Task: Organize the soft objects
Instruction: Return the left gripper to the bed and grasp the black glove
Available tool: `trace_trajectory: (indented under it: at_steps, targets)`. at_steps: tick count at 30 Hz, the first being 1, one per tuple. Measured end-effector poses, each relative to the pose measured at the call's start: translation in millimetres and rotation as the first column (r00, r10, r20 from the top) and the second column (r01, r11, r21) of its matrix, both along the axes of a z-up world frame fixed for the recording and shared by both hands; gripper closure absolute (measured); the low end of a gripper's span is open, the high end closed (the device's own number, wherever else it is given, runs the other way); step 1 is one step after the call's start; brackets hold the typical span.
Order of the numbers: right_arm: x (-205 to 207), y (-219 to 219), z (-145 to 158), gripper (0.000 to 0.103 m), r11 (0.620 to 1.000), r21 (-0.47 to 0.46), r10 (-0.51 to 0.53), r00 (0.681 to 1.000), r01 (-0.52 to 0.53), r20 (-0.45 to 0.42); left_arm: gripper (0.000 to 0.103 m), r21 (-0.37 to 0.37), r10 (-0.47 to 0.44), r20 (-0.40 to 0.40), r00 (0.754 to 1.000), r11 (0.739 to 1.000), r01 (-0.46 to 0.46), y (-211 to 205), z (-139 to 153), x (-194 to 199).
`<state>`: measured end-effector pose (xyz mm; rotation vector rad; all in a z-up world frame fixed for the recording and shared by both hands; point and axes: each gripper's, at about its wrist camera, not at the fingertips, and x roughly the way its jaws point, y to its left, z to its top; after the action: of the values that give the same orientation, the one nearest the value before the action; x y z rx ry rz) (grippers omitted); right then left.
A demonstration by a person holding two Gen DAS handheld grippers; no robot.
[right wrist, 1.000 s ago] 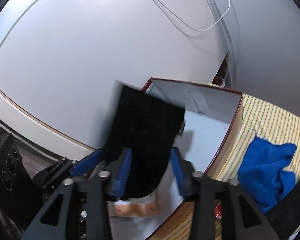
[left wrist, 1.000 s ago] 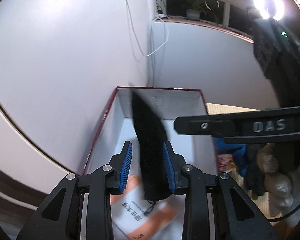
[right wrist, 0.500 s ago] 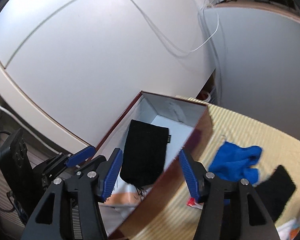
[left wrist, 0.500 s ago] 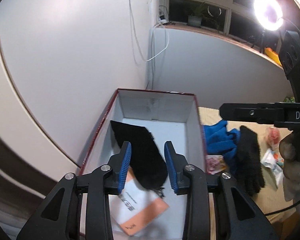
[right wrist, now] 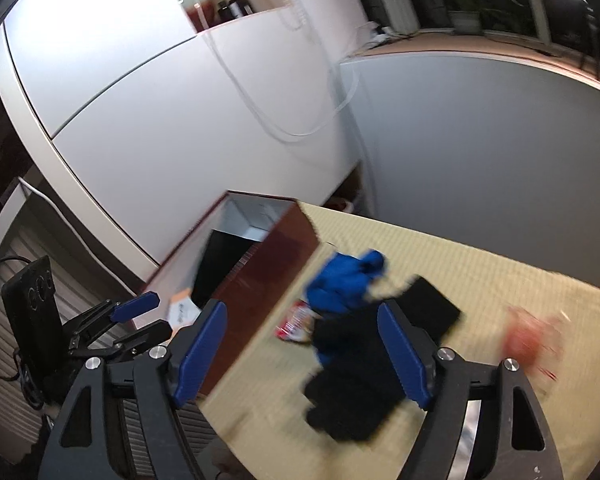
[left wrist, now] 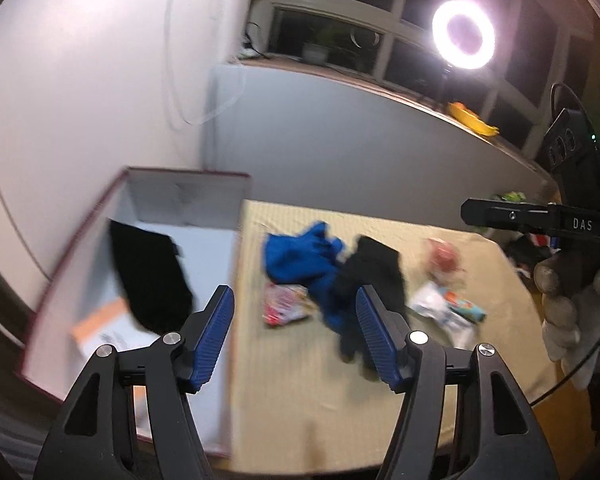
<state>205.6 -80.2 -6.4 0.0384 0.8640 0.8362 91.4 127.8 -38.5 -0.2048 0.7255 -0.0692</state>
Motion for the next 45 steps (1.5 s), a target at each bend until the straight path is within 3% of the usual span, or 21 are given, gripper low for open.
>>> trace_trajectory:
  at_steps: [8, 12, 17, 20, 27, 32, 45]
  targets:
    - [15, -71, -14, 0.028, 0.994, 0.029, -0.099, 0.993, 0.101, -0.061, 0.04, -0.097, -0.059, -0.047, 0.997, 0.994, 0.055, -38, -35, -3]
    - [26, -83, -21, 0.028, 0.993, 0.045, -0.105, 0.991, 0.109, -0.086, 0.04, -0.135, -0.077, -0.092, 0.993, 0.989, 0.064, -57, -61, -2]
    - [43, -69, -40, 0.028, 0.997, 0.03, -0.07, 0.988, 0.075, -0.137, 0.042, -0.143, -0.084, -0.143, 0.986, 0.988, 0.063, -74, -87, 6]
    - [57, -53, -62, 0.028, 0.998, 0.002, -0.056, 0.981, 0.057, -0.186, 0.052, -0.143, -0.077, -0.16, 0.984, 0.988, 0.054, -75, -94, 13]
    - [85, -24, -106, 0.028, 0.998, -0.058, -0.05, 0.963, 0.036, -0.263, 0.056, -0.1, -0.038, -0.187, 0.982, 0.995, 0.02, -71, -107, 33]
    - [92, -7, -119, 0.028, 0.993, -0.116, -0.05, 0.963, 0.02, -0.266, 0.056, -0.067, -0.03, -0.196, 0.98, 0.998, 0.017, -72, -111, 47]
    - [112, 12, -148, 0.029, 0.982, -0.184, -0.085, 0.957, 0.034, -0.278, 0.056, -0.072, -0.057, -0.225, 0.973, 0.997, 0.042, -80, -124, 67]
